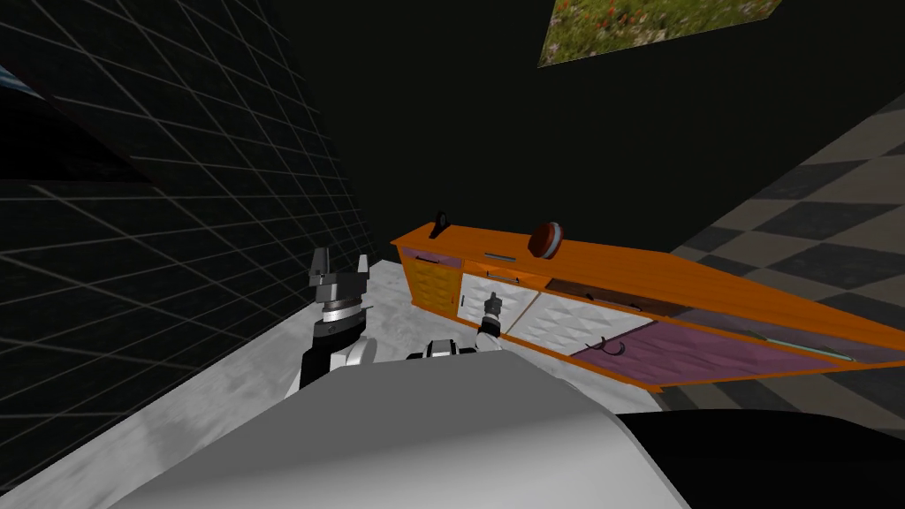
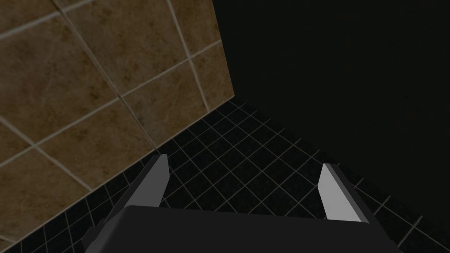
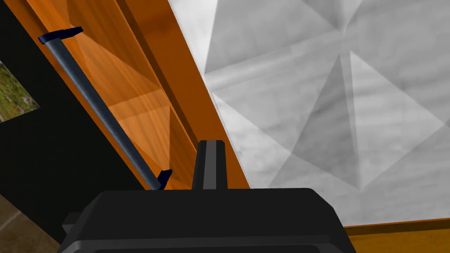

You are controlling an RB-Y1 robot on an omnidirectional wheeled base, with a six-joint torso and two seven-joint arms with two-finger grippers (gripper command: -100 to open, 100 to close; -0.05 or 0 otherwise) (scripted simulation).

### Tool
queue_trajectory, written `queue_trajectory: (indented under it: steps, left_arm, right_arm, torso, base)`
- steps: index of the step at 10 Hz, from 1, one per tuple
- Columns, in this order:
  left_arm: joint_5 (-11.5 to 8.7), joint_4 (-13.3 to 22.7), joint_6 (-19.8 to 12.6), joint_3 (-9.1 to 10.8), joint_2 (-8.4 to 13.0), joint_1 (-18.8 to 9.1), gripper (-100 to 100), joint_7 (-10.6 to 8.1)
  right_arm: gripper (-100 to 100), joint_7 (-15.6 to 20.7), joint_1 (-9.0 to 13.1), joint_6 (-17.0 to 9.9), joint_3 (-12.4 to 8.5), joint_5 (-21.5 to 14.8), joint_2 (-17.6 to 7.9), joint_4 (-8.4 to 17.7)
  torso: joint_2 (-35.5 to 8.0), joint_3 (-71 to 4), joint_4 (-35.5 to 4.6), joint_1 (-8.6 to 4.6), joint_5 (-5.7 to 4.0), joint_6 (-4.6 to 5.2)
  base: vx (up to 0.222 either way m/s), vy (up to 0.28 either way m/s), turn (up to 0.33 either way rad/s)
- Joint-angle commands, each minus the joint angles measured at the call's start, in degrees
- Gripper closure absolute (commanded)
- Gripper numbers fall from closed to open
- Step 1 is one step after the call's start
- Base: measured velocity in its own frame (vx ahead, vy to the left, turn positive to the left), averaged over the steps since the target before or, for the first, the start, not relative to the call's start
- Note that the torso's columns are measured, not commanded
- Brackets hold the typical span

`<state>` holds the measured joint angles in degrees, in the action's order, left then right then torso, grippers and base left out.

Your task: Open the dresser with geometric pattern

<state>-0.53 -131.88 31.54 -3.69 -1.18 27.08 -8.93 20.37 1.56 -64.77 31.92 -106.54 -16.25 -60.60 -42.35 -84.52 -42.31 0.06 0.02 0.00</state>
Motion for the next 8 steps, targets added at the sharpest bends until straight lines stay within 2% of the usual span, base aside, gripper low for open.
queue_trajectory:
  steps: [1, 2, 8]
  left_arm:
    - [0.00, 0.00, 0.00, 0.00, 0.00, 0.00, 0, 0.00]
    - [0.00, 0.00, 0.00, 0.01, 0.01, 0.01, 0, 0.00]
    - [0.00, -0.01, 0.01, 0.01, 0.01, 0.03, 0, 0.00]
  right_arm:
    - [100, 0.38, 0.11, 0.23, -0.01, 0.02, -0.04, -0.37]
    - [-100, 0.84, -0.20, -1.19, 0.28, -1.78, -0.35, -0.79]
    - [-100, 2.23, -1.29, -6.37, 1.21, -8.05, -1.42, -2.01]
  torso:
    - [0.04, -0.05, 0.03, -0.10, -0.03, 0.01]
    - [0.37, -0.21, 0.09, -0.20, -0.06, 0.00]
    - [-0.05, 0.02, -0.01, -0.04, -0.01, 0.00]
  base:
    - [-0.104, 0.027, -0.013]
    - [0.016, 0.012, -0.010]
    - [0.081, -0.002, -0.011]
